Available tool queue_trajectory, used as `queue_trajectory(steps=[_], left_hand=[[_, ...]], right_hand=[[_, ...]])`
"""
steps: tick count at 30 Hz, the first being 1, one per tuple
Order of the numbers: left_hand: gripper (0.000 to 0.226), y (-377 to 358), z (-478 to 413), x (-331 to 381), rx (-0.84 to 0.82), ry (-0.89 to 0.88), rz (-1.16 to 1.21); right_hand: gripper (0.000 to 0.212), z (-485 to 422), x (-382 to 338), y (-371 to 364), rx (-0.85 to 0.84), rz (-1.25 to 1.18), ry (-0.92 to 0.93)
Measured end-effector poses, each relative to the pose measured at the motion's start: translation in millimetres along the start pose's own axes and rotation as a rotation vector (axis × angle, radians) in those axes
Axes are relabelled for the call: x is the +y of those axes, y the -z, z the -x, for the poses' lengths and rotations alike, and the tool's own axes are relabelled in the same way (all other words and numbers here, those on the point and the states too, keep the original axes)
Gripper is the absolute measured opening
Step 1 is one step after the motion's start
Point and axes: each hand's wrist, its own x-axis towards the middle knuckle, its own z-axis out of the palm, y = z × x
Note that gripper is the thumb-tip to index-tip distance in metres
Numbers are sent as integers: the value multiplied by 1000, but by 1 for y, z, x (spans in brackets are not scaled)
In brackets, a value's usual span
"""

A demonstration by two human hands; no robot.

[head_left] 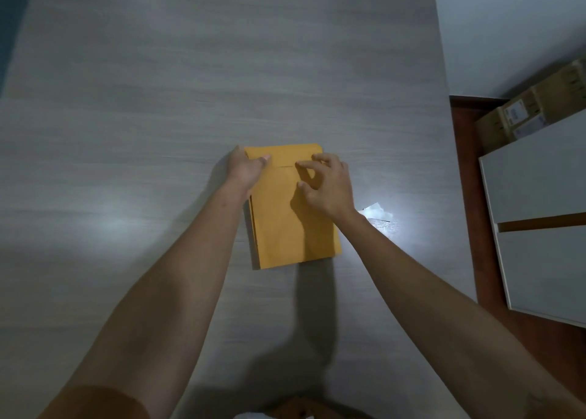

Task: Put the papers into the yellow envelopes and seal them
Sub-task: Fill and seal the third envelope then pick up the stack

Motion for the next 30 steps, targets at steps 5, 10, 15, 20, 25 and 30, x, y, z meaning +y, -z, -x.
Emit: queue_trajectory(steps=[5,10,15,20,25,30], left_hand=[[21,22,33,-6,-27,-113,-5],[18,56,77,-15,-97,-207,161],[16,77,120,-26,-162,-268,331],[21,92,157,-25,-175,-441,422],[22,101,184,-36,-271,-574,427],[18,100,198,-58,-366,-558,405]], right_hand=[[71,17,-28,19,72,-586,-429],[39,54,-40,40,-138,-899,-404],[41,92,-58,56,-103,-949,-318],[30,121,-77,81,2,-828,-143],[21,156,-82,85,63,-903,-13],[19,184,-76,67,70,-971,-70]])
